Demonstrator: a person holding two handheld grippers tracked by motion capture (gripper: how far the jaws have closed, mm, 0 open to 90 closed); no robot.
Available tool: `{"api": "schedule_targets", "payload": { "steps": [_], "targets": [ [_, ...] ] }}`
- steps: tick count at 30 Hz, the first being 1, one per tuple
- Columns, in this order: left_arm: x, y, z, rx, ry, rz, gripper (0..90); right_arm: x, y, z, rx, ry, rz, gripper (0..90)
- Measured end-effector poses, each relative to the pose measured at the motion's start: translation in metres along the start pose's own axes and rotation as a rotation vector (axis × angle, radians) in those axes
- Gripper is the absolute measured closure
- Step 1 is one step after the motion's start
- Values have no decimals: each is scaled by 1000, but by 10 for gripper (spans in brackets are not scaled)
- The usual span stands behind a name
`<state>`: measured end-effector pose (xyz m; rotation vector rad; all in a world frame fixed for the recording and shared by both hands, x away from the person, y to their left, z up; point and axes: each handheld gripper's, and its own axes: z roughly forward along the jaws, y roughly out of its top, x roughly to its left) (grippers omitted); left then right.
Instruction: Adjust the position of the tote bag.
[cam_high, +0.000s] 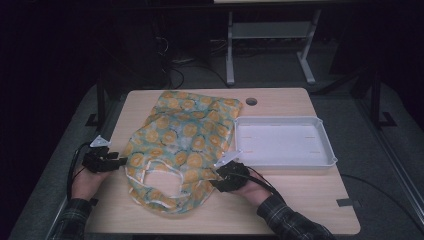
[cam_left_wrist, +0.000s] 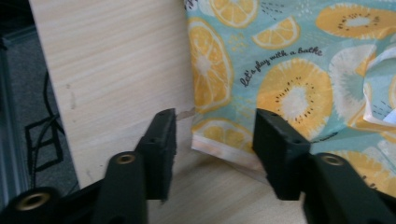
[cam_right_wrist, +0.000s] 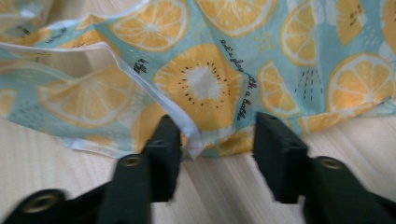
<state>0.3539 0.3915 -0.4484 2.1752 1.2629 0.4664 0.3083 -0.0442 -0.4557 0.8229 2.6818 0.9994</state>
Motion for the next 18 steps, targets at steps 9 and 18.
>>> {"api": "schedule_targets", "payload": {
  "steps": [9, 18],
  "targets": [
    [-5, 5, 6, 63, -17, 52, 891, -4, -1, 3, 42, -7, 21, 888],
    [-9, -5, -10, 51, -93, 3, 897, -11, -5, -6, 45, 4, -12, 889]
  ]
}}
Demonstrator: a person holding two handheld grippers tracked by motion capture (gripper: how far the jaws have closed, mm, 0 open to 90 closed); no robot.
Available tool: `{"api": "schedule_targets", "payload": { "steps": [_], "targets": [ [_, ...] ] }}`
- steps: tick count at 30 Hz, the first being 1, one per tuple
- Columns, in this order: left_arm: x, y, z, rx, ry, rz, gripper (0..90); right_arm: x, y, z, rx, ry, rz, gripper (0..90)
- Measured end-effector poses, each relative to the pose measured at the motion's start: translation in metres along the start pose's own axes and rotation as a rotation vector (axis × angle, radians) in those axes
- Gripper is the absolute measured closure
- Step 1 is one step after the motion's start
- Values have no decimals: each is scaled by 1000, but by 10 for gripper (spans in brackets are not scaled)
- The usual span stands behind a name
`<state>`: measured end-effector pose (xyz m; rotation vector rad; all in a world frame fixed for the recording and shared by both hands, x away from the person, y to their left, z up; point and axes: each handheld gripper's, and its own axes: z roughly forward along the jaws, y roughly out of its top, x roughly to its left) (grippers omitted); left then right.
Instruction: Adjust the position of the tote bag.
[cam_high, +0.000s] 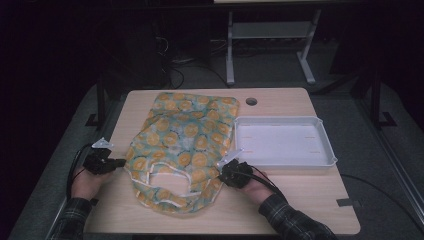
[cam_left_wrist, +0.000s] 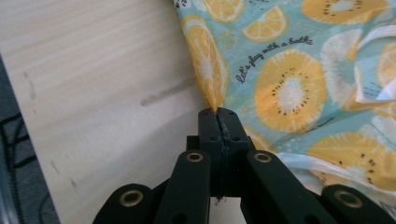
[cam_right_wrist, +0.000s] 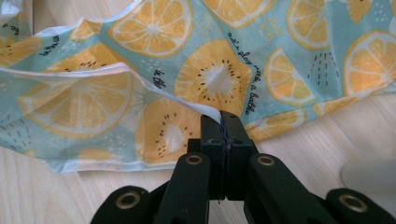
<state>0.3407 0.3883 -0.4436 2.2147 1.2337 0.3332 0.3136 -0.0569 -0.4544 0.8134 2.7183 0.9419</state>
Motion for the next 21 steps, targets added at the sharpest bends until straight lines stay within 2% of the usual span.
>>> {"api": "schedule_targets", "payload": {
  "steps": [4, 9, 12, 16, 21],
  "targets": [
    [-12, -9, -13, -17, -37, -16, 898, -5, -4, -8, -2, 14, -32, 889],
    [-23, -15, -21, -23, -56, -18, 898, -9, -9, -13, 4, 23, -45, 889],
    [-34, -23, -27, -19, -73, -7, 897, -12, -14, -17, 5, 37, -40, 889],
    [-44, -30, -34, -32, -95, -22, 897, -18, -19, -24, 0, 52, -33, 889],
    [-53, -38, -39, -30, -113, -17, 896, -19, -23, -30, -9, 71, -36, 887]
  ]
}}
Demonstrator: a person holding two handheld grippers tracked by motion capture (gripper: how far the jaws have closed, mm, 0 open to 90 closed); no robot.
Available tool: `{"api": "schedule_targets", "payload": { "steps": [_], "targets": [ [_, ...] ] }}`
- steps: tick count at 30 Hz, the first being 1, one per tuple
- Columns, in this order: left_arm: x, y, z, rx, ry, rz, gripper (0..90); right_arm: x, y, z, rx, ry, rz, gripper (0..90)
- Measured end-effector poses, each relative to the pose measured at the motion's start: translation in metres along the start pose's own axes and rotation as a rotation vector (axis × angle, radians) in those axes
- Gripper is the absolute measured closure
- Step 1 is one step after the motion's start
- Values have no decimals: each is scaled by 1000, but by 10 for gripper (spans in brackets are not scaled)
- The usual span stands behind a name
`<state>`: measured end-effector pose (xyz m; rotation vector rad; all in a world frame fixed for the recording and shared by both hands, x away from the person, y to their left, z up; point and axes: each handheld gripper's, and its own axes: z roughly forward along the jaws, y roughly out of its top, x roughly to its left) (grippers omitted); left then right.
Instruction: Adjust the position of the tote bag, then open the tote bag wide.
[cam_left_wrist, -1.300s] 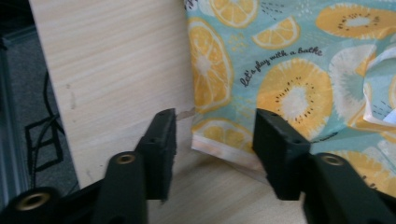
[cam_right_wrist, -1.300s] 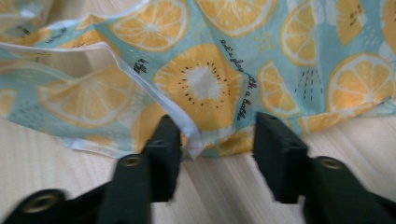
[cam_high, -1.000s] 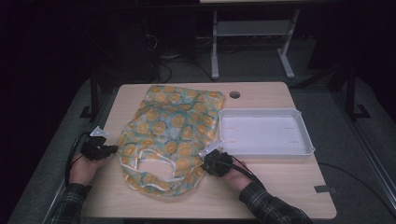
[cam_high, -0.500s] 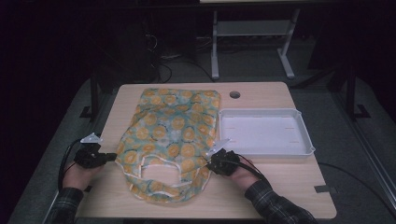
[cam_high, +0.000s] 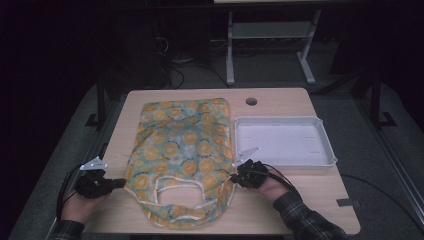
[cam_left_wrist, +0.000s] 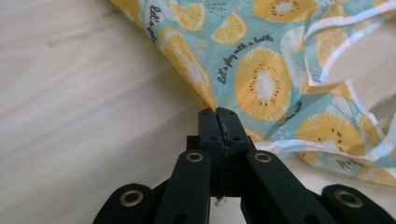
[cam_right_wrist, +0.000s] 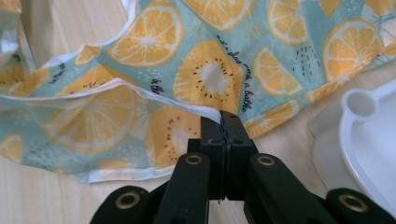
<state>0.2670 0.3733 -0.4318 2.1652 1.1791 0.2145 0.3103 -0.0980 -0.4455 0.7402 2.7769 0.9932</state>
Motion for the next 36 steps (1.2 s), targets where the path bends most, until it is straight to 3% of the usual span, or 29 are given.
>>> {"api": "schedule_targets", "payload": {
  "steps": [6, 9, 10, 11, 13, 17, 23, 29, 36],
  "targets": [
    [-14, -11, 2, 42, -22, 13, 887, 6, -7, -6, 9, 0, -40, 880],
    [-17, -13, 1, 52, -3, 30, 811, 5, -11, -9, 8, 16, -33, 799],
    [-18, -13, 0, 46, 6, 33, 719, 3, -12, -13, -6, 24, -22, 726],
    [-18, -12, -7, 21, 16, 52, 677, 2, -12, -16, -17, 33, -5, 695],
    [-20, -11, -10, 6, 21, 54, 641, 1, -13, -18, -26, 38, -3, 663],
    [-25, -6, -20, -23, 35, 101, 521, -1, -11, -28, -63, 47, -2, 541],
    [-35, 4, -15, -14, -27, 172, 398, 3, 1, -34, -109, 75, -4, 406],
    [-49, 15, -5, -5, -89, 238, 338, 14, 16, -35, -119, 87, -38, 390],
    [-60, 16, 8, 20, -120, 287, 303, 26, 34, -28, -129, 117, -76, 365]
  ]
}}
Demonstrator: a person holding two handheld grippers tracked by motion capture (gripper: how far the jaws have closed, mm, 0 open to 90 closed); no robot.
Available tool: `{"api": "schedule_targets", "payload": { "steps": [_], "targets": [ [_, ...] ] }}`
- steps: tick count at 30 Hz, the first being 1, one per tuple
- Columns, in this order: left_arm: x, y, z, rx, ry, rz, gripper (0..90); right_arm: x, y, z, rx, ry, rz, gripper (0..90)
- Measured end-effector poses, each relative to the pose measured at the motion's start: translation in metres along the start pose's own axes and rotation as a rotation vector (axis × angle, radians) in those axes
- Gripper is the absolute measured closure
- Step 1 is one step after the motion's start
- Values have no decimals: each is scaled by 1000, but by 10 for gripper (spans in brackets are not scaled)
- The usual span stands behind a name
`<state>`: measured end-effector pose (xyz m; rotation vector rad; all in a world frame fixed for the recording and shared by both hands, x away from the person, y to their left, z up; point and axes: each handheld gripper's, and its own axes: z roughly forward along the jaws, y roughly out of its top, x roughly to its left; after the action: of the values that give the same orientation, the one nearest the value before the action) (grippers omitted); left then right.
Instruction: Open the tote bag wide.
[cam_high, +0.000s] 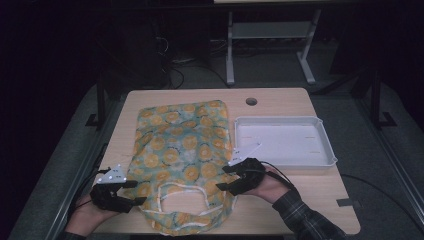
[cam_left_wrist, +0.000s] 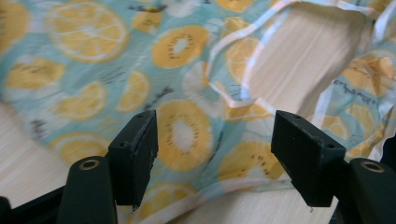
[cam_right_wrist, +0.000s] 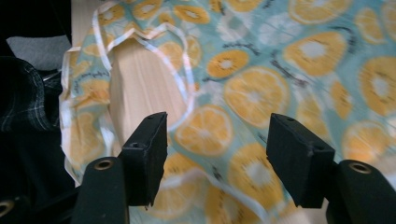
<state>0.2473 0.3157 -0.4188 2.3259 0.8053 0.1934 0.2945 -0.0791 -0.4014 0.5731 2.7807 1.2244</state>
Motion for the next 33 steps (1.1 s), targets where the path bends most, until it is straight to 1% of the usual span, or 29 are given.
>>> {"api": "schedule_targets", "payload": {
  "steps": [1, 2, 4, 5, 6, 7, 8, 9, 11, 12, 13, 15, 16, 17, 18, 19, 20, 21, 22, 23, 24, 25, 26, 27, 29, 30, 31, 32, 33],
  "targets": [
    [-2, 0, 2, 0, -4, 5, 297, 2, 2, 3, 8, 6, 2, 360],
    [-3, 0, 3, 5, -12, 11, 292, 2, 4, 7, 16, 8, -28, 352],
    [-3, 0, 5, 8, -12, 28, 277, 7, 7, 16, 40, 27, -21, 330],
    [-3, 0, 6, 8, -17, 26, 277, 7, 7, 16, 40, 27, -21, 330],
    [-3, 0, 6, 7, -20, 25, 269, 9, 7, 20, 52, 39, -27, 314],
    [-2, -1, 7, 8, -20, 26, 266, 10, 4, 27, 88, 45, -72, 286],
    [-3, -1, 7, 7, -22, 18, 266, 10, 4, 27, 88, 45, -72, 286],
    [-3, -2, 8, 7, -23, 18, 263, 11, 2, 31, 101, 43, -97, 265],
    [-2, -3, 10, 13, -24, 22, 242, 13, -2, 38, 145, 34, -125, 222],
    [-1, -3, 11, 22, -20, 39, 225, 14, -4, 40, 166, 27, -132, 206],
    [-2, -4, 13, 33, -16, 38, 204, 15, -6, 43, 173, 32, -138, 204],
    [-1, -5, 16, 52, -18, 55, 170, 14, -10, 47, 185, 43, -140, 182],
    [-2, -5, 18, 53, -25, 45, 159, 14, -12, 49, 192, 49, -138, 178],
    [-2, -5, 19, 61, -28, 63, 152, 13, -13, 51, 202, 46, -145, 169],
    [-3, -5, 22, 60, -38, 53, 149, 13, -14, 52, 213, 39, -160, 163],
    [-3, -5, 23, 60, -42, 61, 145, 12, -17, 53, 217, 43, -163, 153],
    [-3, -5, 23, 74, -47, 65, 145, 12, -17, 53, 217, 43, -163, 153],
    [-4, -5, 25, 72, -52, 62, 145, 11, -19, 54, 219, 41, -164, 148],
    [-4, -5, 26, 80, -57, 67, 145, 11, -20, 54, 222, 45, -159, 142],
    [-4, -5, 27, 89, -59, 77, 145, 9, -22, 55, 227, 42, -163, 136],
    [-4, -6, 28, 94, -61, 72, 145, 9, -23, 56, 232, 43, -157, 131],
    [-4, -6, 30, 108, -58, 83, 144, 6, -25, 58, 245, 44, -160, 114],
    [-4, -7, 31, 115, -61, 76, 144, 6, -25, 58, 245, 44, -160, 114],
    [-3, -7, 33, 123, -58, 88, 143, 5, -27, 60, 253, 42, -157, 112],
    [-4, -7, 37, 140, -65, 88, 142, 5, -26, 60, 253, 39, -157, 111],
    [-4, -7, 39, 146, -70, 89, 140, 5, -27, 60, 251, 37, -158, 112],
    [-6, -7, 40, 140, -65, 88, 132, 5, -27, 60, 251, 31, -163, 111],
    [-6, -7, 40, 144, -65, 94, 133, 6, -27, 60, 251, 25, -172, 112],
    [-5, -6, 40, 147, -60, 109, 133, 7, -27, 61, 252, 16, -187, 105]
  ]
}}
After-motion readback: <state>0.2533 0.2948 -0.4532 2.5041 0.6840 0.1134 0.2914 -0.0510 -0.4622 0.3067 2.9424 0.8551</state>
